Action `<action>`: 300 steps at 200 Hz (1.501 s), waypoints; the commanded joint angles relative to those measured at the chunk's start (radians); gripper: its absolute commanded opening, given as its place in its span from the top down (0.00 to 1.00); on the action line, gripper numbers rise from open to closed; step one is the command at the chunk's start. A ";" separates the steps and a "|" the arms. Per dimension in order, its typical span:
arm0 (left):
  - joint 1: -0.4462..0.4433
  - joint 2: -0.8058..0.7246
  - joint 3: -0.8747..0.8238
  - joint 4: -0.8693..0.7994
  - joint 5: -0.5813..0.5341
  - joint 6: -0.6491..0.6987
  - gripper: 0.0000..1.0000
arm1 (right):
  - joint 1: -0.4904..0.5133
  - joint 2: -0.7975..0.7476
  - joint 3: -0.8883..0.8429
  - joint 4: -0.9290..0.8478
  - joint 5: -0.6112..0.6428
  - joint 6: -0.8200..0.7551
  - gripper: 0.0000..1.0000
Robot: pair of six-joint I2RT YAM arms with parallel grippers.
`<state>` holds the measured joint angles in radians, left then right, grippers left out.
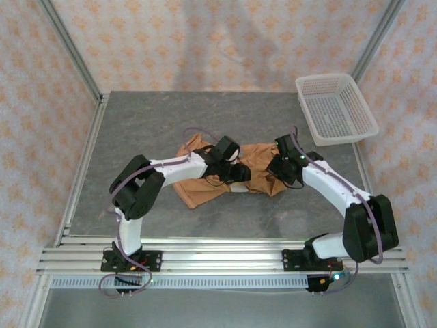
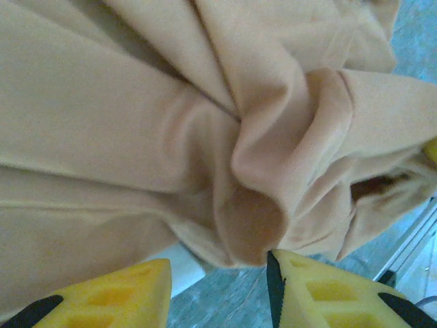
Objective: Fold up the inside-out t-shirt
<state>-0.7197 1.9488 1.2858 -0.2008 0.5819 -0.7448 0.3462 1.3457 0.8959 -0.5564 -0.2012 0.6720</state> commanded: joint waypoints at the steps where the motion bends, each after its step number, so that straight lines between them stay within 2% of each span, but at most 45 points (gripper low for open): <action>1: -0.003 0.042 0.027 0.106 0.030 -0.048 0.63 | 0.003 -0.080 0.063 -0.075 -0.060 -0.001 1.00; 29: 0.000 0.091 0.097 0.054 0.015 -0.026 0.70 | -0.036 -0.147 0.107 -0.071 -0.196 -0.001 1.00; 55: 0.018 0.127 0.115 0.037 0.010 -0.017 0.71 | -0.157 -0.158 0.103 0.020 -0.418 0.036 1.00; 76: 0.026 0.123 0.108 0.041 0.004 -0.018 0.71 | -0.247 -0.114 0.091 0.061 -0.502 0.032 1.00; 91: 0.026 0.115 0.107 0.041 0.004 -0.017 0.72 | -0.297 -0.019 0.098 0.087 -0.494 0.003 0.94; 106: 0.024 0.108 0.109 0.043 0.004 -0.020 0.73 | -0.330 0.112 0.161 0.046 -0.386 -0.049 0.72; 120: 0.023 0.101 0.115 0.040 0.006 -0.021 0.73 | -0.335 0.211 0.254 -0.042 -0.217 -0.100 0.65; 133: 0.020 0.088 0.118 0.034 0.004 -0.016 0.73 | -0.334 0.233 0.286 -0.066 -0.165 -0.110 0.63; 148: 0.019 0.068 0.126 0.002 -0.009 0.007 0.72 | -0.308 0.188 0.273 -0.069 -0.138 -0.112 0.63; 161: 0.017 0.050 0.131 -0.024 -0.018 0.027 0.70 | -0.271 0.131 0.247 -0.086 -0.108 -0.116 0.68; 176: 0.013 0.033 0.147 -0.050 -0.024 0.053 0.68 | -0.229 0.055 0.188 -0.087 -0.101 -0.112 0.84; 187: 0.007 0.030 0.169 -0.077 -0.029 0.075 0.68 | -0.197 0.005 0.130 -0.069 -0.107 -0.104 0.92; 194: 0.000 0.031 0.187 -0.095 -0.032 0.092 0.68 | -0.184 -0.013 0.103 -0.062 -0.111 -0.095 0.94; 204: -0.007 0.042 0.215 -0.119 -0.032 0.106 0.67 | -0.173 -0.019 0.070 -0.051 -0.123 -0.091 0.92; 220: -0.015 0.065 0.252 -0.130 -0.024 0.112 0.67 | -0.167 0.002 0.034 -0.049 -0.107 -0.091 0.80; 253: -0.033 0.105 0.318 -0.159 -0.024 0.125 0.64 | -0.167 0.076 -0.016 0.001 -0.088 -0.096 0.70; 267: -0.037 0.117 0.339 -0.166 -0.024 0.127 0.63 | -0.169 0.118 -0.026 0.020 -0.069 -0.100 0.70; 279: -0.040 0.130 0.358 -0.170 -0.021 0.128 0.63 | -0.172 0.144 -0.036 0.037 -0.047 -0.100 0.78; 293: -0.046 0.153 0.394 -0.187 -0.017 0.138 0.62 | -0.187 0.141 -0.066 0.069 -0.045 -0.090 1.00; 300: -0.049 0.170 0.418 -0.203 -0.016 0.148 0.62 | -0.193 0.121 -0.084 0.087 -0.052 -0.082 1.00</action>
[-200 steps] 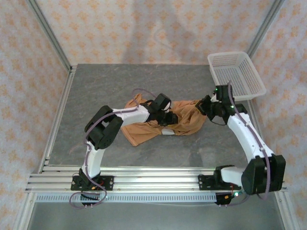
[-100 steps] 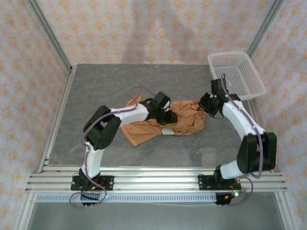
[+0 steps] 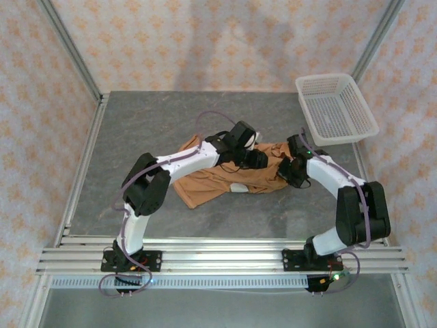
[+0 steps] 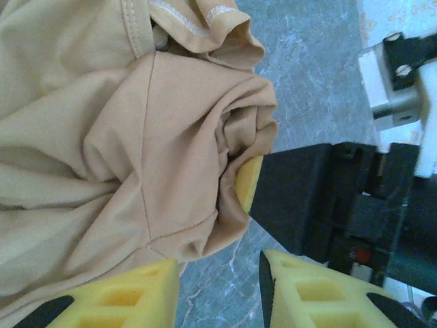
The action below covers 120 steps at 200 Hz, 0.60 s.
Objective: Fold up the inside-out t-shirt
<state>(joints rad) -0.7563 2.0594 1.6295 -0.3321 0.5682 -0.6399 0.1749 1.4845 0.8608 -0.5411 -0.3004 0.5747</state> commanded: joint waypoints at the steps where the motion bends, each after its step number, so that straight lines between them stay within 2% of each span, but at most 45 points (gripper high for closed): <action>1: -0.012 0.063 0.077 -0.074 -0.002 0.044 0.62 | -0.022 -0.018 -0.049 0.072 0.047 0.015 1.00; 56: -0.018 0.215 0.258 -0.156 0.033 0.093 0.59 | -0.054 -0.257 -0.255 0.307 -0.049 0.075 1.00; 120: -0.028 0.343 0.412 -0.249 0.037 0.139 0.56 | -0.055 -0.270 -0.275 0.332 -0.087 0.077 1.00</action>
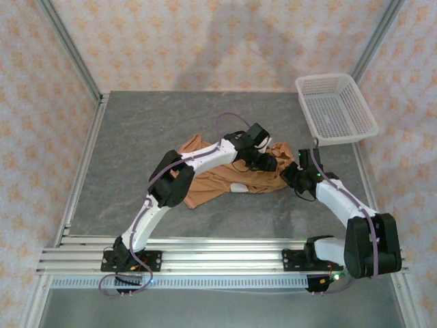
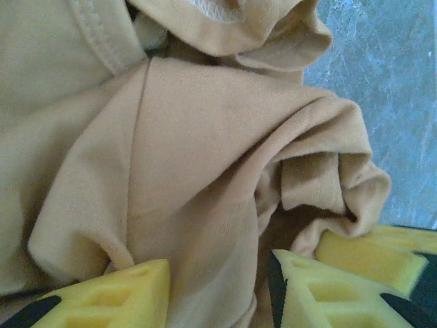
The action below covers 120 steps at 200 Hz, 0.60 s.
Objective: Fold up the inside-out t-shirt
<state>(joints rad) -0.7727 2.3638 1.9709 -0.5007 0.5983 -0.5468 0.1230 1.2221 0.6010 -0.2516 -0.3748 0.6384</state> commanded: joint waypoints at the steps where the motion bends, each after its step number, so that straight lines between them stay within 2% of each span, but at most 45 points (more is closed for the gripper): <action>1: -0.012 0.042 0.072 -0.082 0.006 0.047 0.56 | -0.003 -0.008 -0.014 0.043 -0.013 0.014 1.00; 25: -0.013 0.077 0.111 -0.107 -0.013 0.047 0.56 | -0.004 -0.017 -0.018 0.036 -0.019 0.009 1.00; 33: -0.014 0.089 0.124 -0.113 -0.014 0.048 0.58 | -0.003 -0.019 -0.019 0.032 -0.016 0.007 1.00; 65: -0.013 0.119 0.185 -0.160 -0.002 0.049 1.00 | -0.003 -0.028 -0.052 0.030 0.007 -0.005 1.00; 86: 0.000 0.072 0.187 -0.121 0.036 0.018 1.00 | -0.011 -0.011 -0.088 0.028 0.036 -0.004 1.00; 120: 0.038 -0.037 0.146 0.033 0.126 -0.116 1.00 | -0.047 0.013 -0.138 0.010 0.077 0.027 1.00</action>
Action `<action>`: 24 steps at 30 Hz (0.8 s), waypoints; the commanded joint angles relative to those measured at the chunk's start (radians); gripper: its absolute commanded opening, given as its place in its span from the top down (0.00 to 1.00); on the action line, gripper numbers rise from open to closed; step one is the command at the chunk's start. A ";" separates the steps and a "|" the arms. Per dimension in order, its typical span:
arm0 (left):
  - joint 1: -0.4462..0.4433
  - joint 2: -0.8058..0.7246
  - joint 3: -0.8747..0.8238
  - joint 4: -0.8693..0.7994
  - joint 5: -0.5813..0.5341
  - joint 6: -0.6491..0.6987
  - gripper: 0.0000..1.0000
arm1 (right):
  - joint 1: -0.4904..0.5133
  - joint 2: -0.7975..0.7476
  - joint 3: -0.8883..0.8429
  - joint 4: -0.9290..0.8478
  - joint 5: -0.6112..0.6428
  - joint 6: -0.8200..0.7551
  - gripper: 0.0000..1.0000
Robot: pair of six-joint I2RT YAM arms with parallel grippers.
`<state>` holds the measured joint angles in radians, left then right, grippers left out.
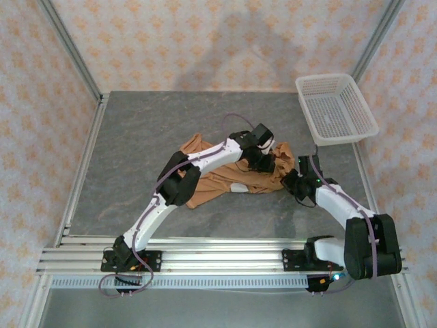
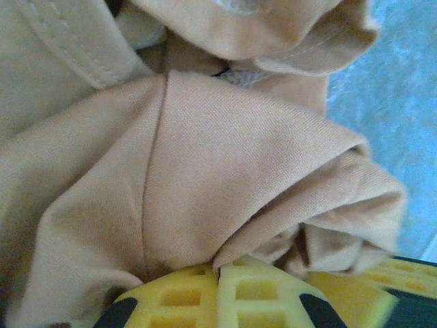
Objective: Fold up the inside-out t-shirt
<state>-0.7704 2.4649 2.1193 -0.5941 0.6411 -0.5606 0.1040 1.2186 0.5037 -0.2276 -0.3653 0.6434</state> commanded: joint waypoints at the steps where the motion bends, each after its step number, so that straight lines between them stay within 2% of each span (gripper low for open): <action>1: 0.037 -0.141 -0.006 0.132 0.085 -0.105 1.00 | -0.029 0.017 -0.041 -0.014 0.069 0.023 1.00; 7: 0.049 -0.177 -0.115 0.230 0.138 -0.147 1.00 | -0.038 -0.002 -0.036 -0.066 0.094 0.027 1.00; 12: 0.056 -0.183 -0.238 0.327 0.134 -0.184 1.00 | -0.038 -0.021 0.012 -0.138 0.067 0.006 1.00; 14: 0.054 -0.176 -0.249 0.328 0.131 -0.181 1.00 | -0.037 -0.030 0.047 -0.190 0.042 -0.002 0.95; 16: 0.054 -0.162 -0.253 0.318 0.129 -0.172 1.00 | -0.032 -0.105 0.087 -0.240 0.026 -0.005 0.87; 18: 0.054 -0.151 -0.253 0.310 0.129 -0.167 1.00 | -0.025 -0.147 0.123 -0.278 0.018 -0.007 0.85; 24: 0.054 -0.162 -0.273 0.315 0.118 -0.165 1.00 | 0.047 -0.140 0.172 -0.244 0.001 0.025 0.97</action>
<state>-0.7216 2.2978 1.8584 -0.3073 0.7593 -0.7265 0.1162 1.0554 0.6609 -0.4515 -0.3584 0.6559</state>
